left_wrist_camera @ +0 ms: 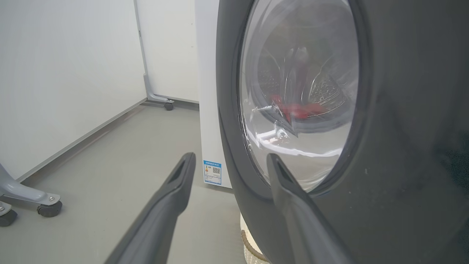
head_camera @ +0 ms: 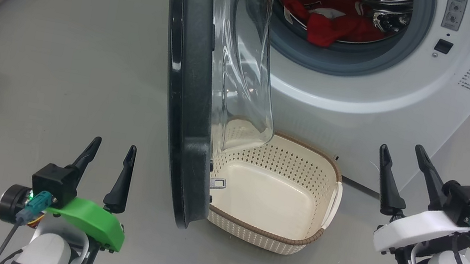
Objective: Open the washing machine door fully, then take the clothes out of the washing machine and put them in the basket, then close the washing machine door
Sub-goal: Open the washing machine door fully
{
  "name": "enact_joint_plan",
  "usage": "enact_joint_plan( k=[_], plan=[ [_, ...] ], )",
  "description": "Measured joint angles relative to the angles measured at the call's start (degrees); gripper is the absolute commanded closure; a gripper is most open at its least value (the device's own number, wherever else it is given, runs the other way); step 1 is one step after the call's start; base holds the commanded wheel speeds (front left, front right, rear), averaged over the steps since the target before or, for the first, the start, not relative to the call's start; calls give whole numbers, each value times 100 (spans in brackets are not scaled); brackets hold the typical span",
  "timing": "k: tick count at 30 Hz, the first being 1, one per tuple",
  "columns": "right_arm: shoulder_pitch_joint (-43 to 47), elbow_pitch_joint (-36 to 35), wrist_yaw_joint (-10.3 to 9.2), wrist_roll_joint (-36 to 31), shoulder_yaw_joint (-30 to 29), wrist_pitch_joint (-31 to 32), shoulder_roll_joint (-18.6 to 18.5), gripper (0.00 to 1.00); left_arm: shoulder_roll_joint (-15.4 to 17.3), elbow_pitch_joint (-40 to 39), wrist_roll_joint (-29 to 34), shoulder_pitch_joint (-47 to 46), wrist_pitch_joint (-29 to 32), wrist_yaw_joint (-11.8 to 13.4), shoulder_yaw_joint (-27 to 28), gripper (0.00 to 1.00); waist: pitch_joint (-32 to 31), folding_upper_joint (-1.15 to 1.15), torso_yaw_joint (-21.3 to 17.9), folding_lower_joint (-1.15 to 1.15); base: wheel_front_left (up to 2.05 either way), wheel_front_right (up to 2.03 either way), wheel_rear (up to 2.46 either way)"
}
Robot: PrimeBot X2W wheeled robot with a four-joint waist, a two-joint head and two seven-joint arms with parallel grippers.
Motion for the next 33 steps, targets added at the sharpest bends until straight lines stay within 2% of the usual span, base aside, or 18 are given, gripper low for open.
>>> enact_joint_plan(
  k=[5,24,33],
  plan=[
    [31,-155,-136,-271,-278,10,172,0,0,0,0,2,0,0,12,0,3,0,-10,0,0,0,0],
    [430,-210,-127,-710,-677,10,582,0,0,-2,0,6,0,0,11,0,33,0,-28,0,0,0,0],
    [512,-162,-9,-923,-809,10,648,0,0,-1,0,7,0,0,-2,0,15,0,-6,0,0,0,0]
  ],
)
